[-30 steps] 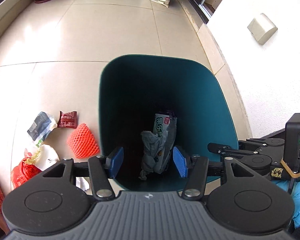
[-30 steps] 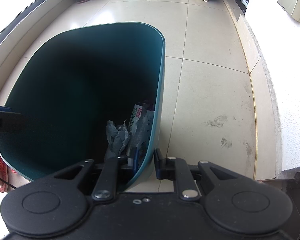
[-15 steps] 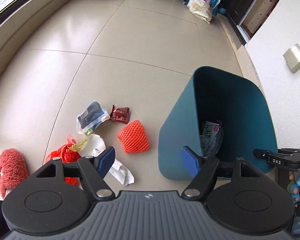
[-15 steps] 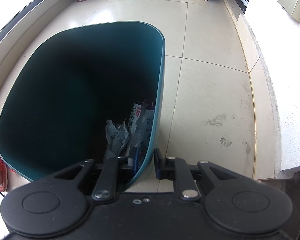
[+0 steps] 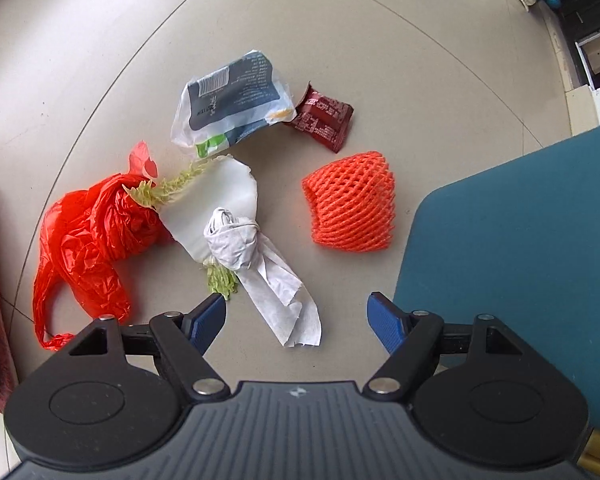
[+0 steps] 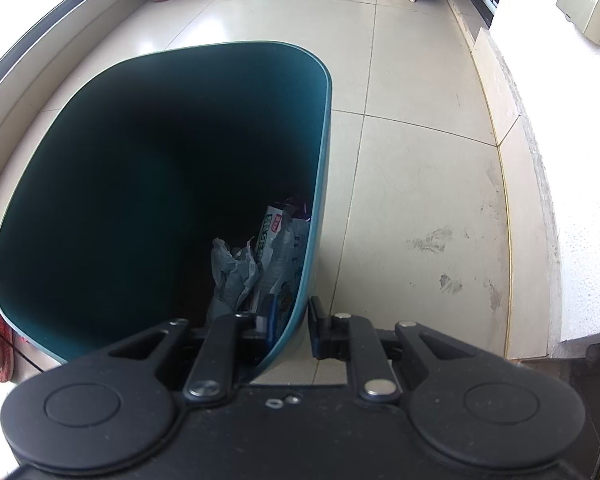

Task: Collect trash
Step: 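Move the left tool down to the white tissue and close it, then carry the white tissue into the wastebasket and open the left tool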

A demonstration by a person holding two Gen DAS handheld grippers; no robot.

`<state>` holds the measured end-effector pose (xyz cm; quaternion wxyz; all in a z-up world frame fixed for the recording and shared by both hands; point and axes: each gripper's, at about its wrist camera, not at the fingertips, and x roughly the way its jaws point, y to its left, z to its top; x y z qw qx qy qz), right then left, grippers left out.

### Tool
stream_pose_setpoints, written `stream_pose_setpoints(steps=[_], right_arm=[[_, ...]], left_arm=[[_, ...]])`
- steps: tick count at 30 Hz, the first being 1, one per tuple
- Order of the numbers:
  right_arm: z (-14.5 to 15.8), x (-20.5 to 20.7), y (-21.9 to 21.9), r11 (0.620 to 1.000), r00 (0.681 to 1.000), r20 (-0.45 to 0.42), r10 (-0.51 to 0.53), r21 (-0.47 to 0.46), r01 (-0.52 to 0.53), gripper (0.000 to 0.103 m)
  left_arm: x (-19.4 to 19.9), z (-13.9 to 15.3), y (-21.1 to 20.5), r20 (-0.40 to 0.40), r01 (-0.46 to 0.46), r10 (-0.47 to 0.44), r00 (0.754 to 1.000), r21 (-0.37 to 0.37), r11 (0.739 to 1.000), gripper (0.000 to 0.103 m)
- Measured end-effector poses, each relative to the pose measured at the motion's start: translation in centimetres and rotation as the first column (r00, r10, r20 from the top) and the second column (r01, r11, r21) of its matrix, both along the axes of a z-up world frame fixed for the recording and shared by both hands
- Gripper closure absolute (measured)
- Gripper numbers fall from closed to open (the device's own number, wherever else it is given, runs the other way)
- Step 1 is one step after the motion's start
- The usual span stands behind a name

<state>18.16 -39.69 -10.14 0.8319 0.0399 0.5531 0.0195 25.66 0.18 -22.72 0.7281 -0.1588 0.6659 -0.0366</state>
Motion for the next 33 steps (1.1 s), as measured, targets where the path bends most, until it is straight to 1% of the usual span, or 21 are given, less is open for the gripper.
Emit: stream_pose_setpoints(steps=[2, 6, 7, 9, 12, 16, 18, 20, 21, 23, 24, 28, 31, 33], right_arm=[[0.0, 0.0, 0.0, 1.000, 1.000, 0.001, -0.002, 0.004, 0.002, 0.088], [0.0, -0.2, -0.1, 1.000, 1.000, 0.005, -0.004, 0.009, 0.004, 0.088], [0.0, -0.2, -0.2, 1.000, 1.000, 0.006, -0.006, 0.014, 0.006, 0.088], [0.0, -0.3, -0.5, 1.000, 1.000, 0.007, -0.009, 0.028, 0.008, 0.087], [-0.1, -0.2, -0.7, 0.999, 1.000, 0.007, -0.012, 0.037, 0.012, 0.087], [-0.1, -0.2, -0.6, 0.999, 1.000, 0.008, -0.011, 0.034, 0.011, 0.087], [-0.1, -0.2, -0.5, 0.999, 1.000, 0.009, -0.012, 0.034, 0.011, 0.087], [-0.1, -0.2, -0.4, 0.999, 1.000, 0.010, -0.013, 0.035, 0.013, 0.087], [-0.1, -0.2, -0.4, 0.999, 1.000, 0.010, -0.014, 0.034, 0.013, 0.087], [-0.1, -0.3, -0.4, 0.999, 1.000, 0.012, -0.013, 0.033, 0.012, 0.087], [-0.1, -0.3, -0.4, 0.999, 1.000, 0.012, -0.013, 0.034, 0.013, 0.087], [0.0, -0.3, -0.3, 0.999, 1.000, 0.011, -0.013, 0.030, 0.013, 0.087], [0.0, -0.3, -0.3, 0.999, 1.000, 0.011, -0.017, 0.029, 0.016, 0.087], [0.0, -0.3, -0.1, 1.000, 1.000, 0.011, -0.016, 0.024, 0.016, 0.087]], left_arm=[[0.6, -1.5, 0.2, -0.013, -0.017, 0.017, 1.000, 0.009, 1.000, 0.026], [1.9, -4.0, 0.3, -0.036, -0.042, 0.045, 0.998, 0.077, 0.996, 0.026], [2.2, -4.8, 0.5, -0.048, -0.043, 0.047, 0.998, 0.069, 0.997, 0.026], [2.7, -5.6, 0.4, -0.051, -0.044, 0.049, 0.997, 0.090, 0.995, 0.026], [3.2, -6.4, 0.0, -0.052, -0.019, 0.024, 0.998, 0.097, 0.995, 0.027], [3.9, -7.3, -0.1, -0.053, -0.020, 0.028, 0.998, 0.138, 0.990, 0.027], [4.1, -7.8, -0.1, -0.064, -0.012, 0.022, 0.998, 0.156, 0.988, 0.046], [4.2, -8.2, -0.2, -0.081, -0.011, 0.026, 0.996, 0.181, 0.983, 0.051], [4.2, -8.3, -0.2, -0.083, -0.009, 0.025, 0.996, 0.188, 0.982, 0.058], [4.3, -8.6, -0.4, -0.096, -0.001, 0.021, 0.995, 0.205, 0.979, 0.067], [4.2, -8.6, -0.5, -0.099, 0.003, 0.018, 0.995, 0.208, 0.978, 0.070], [3.6, -7.3, -0.5, -0.069, -0.005, 0.019, 0.997, 0.201, 0.980, 0.072], [2.9, -5.8, -0.5, -0.042, -0.005, 0.014, 0.999, 0.199, 0.980, 0.073], [2.2, -4.1, -0.7, -0.021, -0.005, 0.010, 1.000, 0.204, 0.979, 0.073]])
